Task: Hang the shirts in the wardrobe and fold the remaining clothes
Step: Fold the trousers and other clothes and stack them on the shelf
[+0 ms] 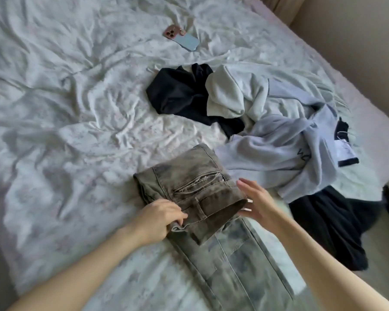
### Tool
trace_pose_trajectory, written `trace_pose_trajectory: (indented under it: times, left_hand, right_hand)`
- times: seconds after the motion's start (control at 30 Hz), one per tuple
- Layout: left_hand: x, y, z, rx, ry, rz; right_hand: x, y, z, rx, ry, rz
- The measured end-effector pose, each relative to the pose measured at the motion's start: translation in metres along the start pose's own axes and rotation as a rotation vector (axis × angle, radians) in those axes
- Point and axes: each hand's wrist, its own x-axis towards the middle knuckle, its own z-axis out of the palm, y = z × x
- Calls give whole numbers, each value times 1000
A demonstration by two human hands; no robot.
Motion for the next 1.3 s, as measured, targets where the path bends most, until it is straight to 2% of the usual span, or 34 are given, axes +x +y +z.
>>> trace_pose_trajectory:
  times: [0.03, 0.1, 0.13, 0.2, 0.27, 0.3, 0.33, 0.4, 0.47, 0.6, 0.7, 0.73, 0.8, 0.83, 0.87, 0.9, 0.97, 1.03, 1.17, 1.3]
  left_hand:
    - [-3, 1, 4, 16, -127, -34]
    - [-7, 2, 11, 23, -261, -131]
    - [-7, 5, 12, 3, -235, -163]
    - [-6, 10, 17, 72, -2, -152]
    - [0, 12, 23, 108, 85, -258]
    - [3, 12, 28, 125, 76, -334]
    - [5, 10, 34, 123, 48, -421]
    - [11, 6, 49, 141, -70, -530]
    - [17, 3, 59, 168, -197, -523]
    - [13, -1, 52, 190, -398, -389]
    - [-10, 3, 41, 108, -508, -268]
    - [-18, 8, 36, 8, -439, -265]
    - [-24, 8, 22, -106, -51, -279]
    - [-20, 0, 17, -21, 150, -303]
    - [-13, -11, 10, 87, 262, -387]
    - [-5, -21, 1, 154, 249, -508]
    - [11, -53, -10, 154, -11, -759]
    - [26, -71, -17, 35, -291, -870]
    - [42, -95, -26, -47, -417, -881]
    - [39, -91, -31, -320, -345, -895]
  right_hand:
    - [1, 15, 2, -88, 57, 9]
    - [5, 38, 10, -216, 208, -32]
    - [8, 45, 14, -317, 308, -103]
    - [8, 53, 24, -602, 515, -327]
    - [4, 60, 35, -911, 625, -679]
    - [4, 66, 40, -1071, 590, -829]
    - [5, 72, 43, -1240, 478, -898]
    - [15, 83, 39, -1532, 209, -784]
    - [31, 89, 28, -1674, 76, -601]
    - [42, 87, 22, -1683, 15, -589]
    - [36, 68, 31, -1551, 160, -726]
    - [35, 56, 37, -1508, 230, -788]
    - [43, 27, 51, -1490, 313, -864]
    - [48, 13, 58, -1508, 306, -896]
    - [54, 1, 65, -1535, 254, -921]
    - [61, -9, 71, -1576, 177, -926]
    - [84, -31, 85, -1735, -12, -893]
    - [96, -49, 93, -1889, -176, -746]
    - [118, -74, 111, -2030, -321, -466]
    - [112, -84, 108, -2034, -342, -476]
